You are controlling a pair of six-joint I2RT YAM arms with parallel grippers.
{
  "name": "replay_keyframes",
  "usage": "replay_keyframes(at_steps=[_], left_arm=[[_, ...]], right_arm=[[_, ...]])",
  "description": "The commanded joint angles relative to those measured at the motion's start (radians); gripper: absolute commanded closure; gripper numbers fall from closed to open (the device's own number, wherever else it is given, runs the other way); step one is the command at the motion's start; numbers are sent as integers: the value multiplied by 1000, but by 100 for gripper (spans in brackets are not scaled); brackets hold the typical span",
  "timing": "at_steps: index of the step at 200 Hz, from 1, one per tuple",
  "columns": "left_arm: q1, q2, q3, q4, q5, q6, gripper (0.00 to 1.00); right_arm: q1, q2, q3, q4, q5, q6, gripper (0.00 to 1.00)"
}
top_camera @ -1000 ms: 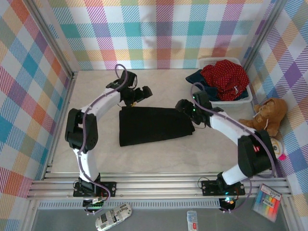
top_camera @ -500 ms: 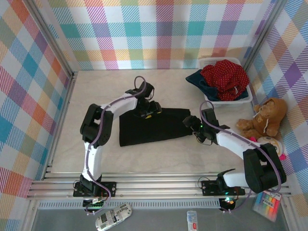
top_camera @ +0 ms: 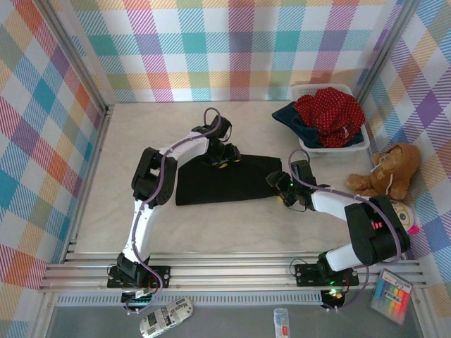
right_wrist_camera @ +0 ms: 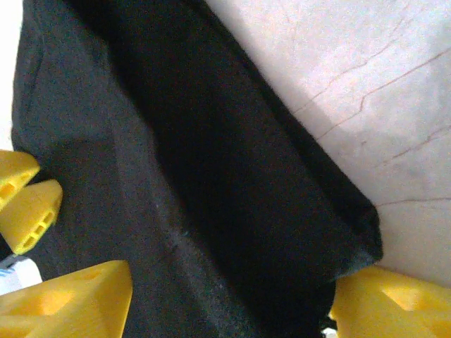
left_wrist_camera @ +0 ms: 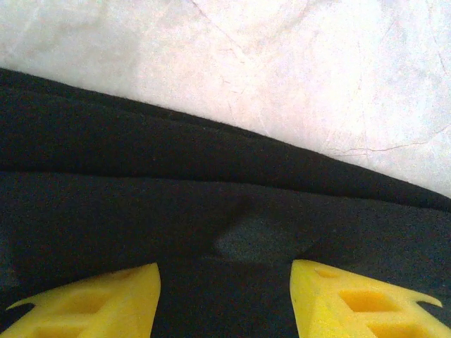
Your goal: Fold and stack the skirts
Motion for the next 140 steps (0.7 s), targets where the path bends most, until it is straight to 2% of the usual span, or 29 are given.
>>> replay_keyframes(at_steps=[1, 32, 51, 60, 76, 95, 140], left_arm=[[0, 6, 22, -96, 20, 39, 46], [5, -101, 8, -97, 53, 43, 40], [19, -202, -73, -62, 68, 20, 30], [26, -249, -126, -37, 83, 2, 29], [27, -338, -225, 23, 132, -36, 30], [10, -399, -339, 114, 231, -112, 33], [-40, -394, -467, 175, 244, -189, 69]], right_arm=[[2, 19, -32, 159, 52, 37, 39], [4, 22, -52, 232, 61, 41, 75], [3, 17, -57, 233, 65, 23, 90], [4, 15, -59, 235, 63, 15, 95], [3, 15, -57, 229, 58, 7, 100], [3, 23, -52, 210, 51, 5, 100], [5, 33, -51, 196, 52, 17, 100]])
